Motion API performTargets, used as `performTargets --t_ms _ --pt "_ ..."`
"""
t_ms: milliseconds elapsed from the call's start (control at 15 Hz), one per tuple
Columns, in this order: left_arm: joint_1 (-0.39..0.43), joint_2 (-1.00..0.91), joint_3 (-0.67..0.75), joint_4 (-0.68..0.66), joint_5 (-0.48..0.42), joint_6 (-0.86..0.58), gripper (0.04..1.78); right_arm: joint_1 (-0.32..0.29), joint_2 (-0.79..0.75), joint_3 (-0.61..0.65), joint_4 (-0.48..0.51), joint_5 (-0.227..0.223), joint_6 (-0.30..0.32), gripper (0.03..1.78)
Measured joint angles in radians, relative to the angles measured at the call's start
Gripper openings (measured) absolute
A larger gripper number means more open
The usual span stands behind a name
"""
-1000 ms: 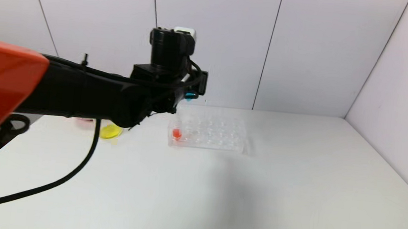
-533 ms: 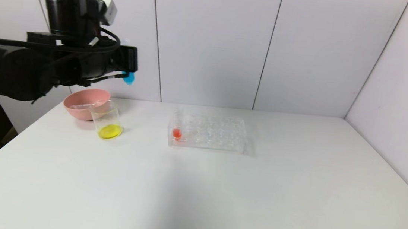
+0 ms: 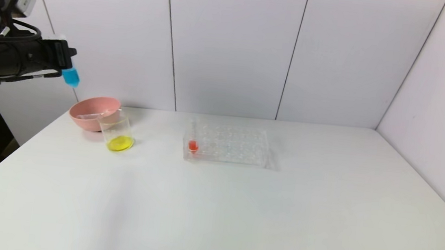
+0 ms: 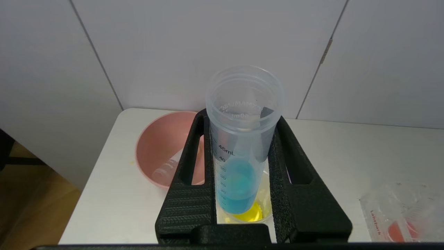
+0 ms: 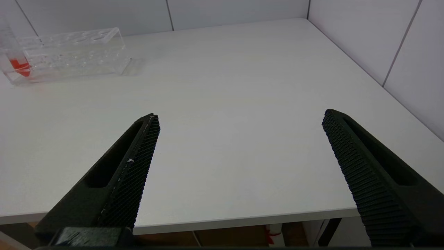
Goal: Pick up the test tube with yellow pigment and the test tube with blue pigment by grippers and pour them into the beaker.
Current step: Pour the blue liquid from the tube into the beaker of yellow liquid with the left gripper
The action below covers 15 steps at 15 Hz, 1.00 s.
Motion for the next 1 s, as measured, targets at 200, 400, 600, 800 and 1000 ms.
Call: performTargets --t_ms 200,400,600,800,1000 --pt "0.078 -0.012 0.018 -0.007 -0.058 -0.003 0.45 0.000 0.000 0.000 0.000 0.000 0.000 1.71" --pt "0.118 -0.023 0.022 -0.003 -0.094 -0.003 0.45 0.000 0.000 0.000 0.000 0.000 0.000 1.71" --pt "0.144 -0.026 0.027 0.001 -0.124 -0.004 0.45 0.000 0.000 0.000 0.000 0.000 0.000 1.71" --pt "0.151 -0.021 0.031 0.003 -0.126 0.004 0.45 0.000 0.000 0.000 0.000 0.000 0.000 1.71" --pt "0.150 -0.016 0.028 0.018 -0.176 0.020 0.45 0.000 0.000 0.000 0.000 0.000 0.000 1.71"
